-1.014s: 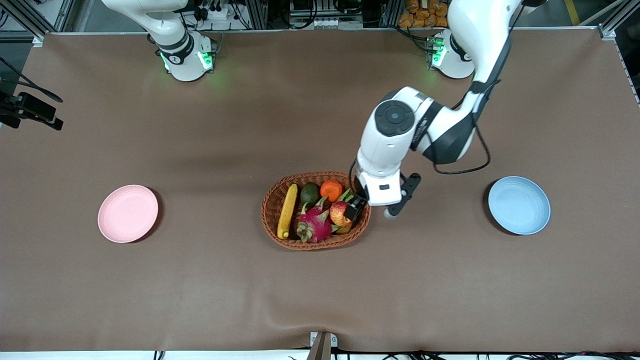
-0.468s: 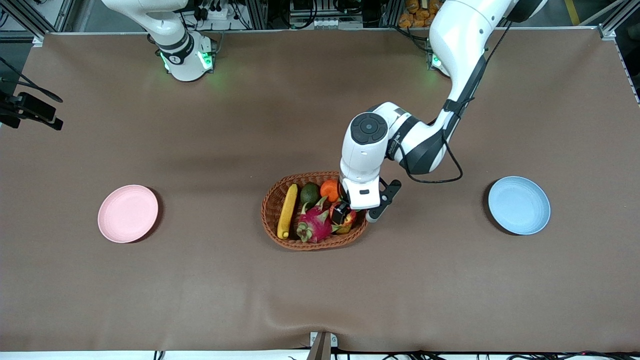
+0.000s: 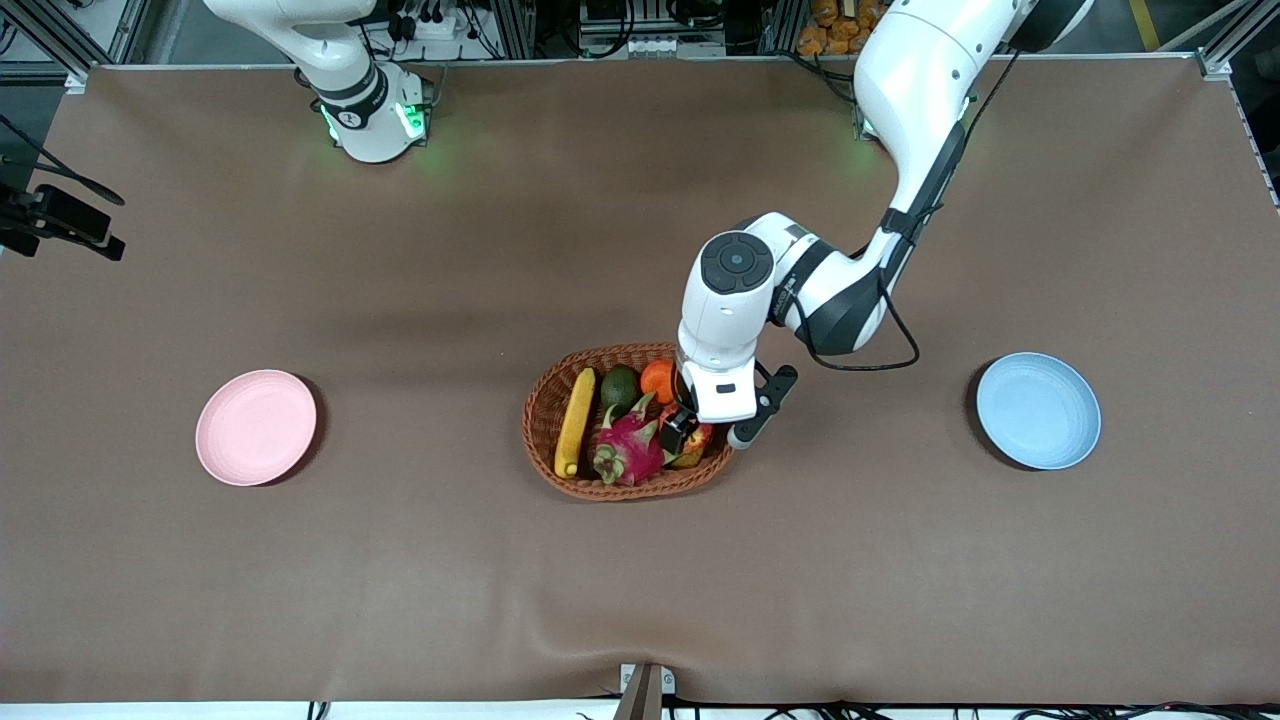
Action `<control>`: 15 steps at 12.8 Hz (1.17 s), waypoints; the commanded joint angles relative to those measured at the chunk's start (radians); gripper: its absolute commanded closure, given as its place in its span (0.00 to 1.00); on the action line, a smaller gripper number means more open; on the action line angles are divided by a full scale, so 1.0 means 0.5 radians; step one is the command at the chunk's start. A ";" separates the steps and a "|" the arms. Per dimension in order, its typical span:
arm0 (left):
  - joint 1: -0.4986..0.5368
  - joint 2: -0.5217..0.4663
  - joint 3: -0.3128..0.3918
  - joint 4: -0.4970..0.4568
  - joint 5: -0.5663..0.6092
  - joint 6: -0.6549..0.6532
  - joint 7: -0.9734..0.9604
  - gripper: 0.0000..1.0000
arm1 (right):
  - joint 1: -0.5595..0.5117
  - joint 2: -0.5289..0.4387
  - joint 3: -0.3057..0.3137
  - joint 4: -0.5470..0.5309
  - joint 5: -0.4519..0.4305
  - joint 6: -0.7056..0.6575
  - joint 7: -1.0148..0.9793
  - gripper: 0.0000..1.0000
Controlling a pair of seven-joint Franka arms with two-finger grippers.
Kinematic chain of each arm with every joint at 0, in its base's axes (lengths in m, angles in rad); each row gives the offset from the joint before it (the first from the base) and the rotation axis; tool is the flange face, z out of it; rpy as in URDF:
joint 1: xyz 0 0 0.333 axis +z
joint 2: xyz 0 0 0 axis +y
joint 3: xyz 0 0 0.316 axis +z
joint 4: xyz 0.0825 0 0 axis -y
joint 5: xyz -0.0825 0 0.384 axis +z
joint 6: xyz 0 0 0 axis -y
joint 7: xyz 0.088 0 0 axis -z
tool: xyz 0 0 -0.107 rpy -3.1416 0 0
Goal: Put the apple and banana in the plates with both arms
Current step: 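Lower the left gripper and grasp the red apple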
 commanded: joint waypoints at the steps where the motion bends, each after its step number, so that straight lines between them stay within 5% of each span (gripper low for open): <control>1: -0.044 0.066 0.023 0.049 0.103 0.068 -0.057 0.00 | 0.009 0.007 0.001 0.026 -0.032 -0.006 0.003 0.00; 15: -0.059 0.201 0.023 0.037 0.184 0.182 -0.060 0.00 | 0.000 0.007 0.001 0.026 -0.032 -0.006 0.003 0.00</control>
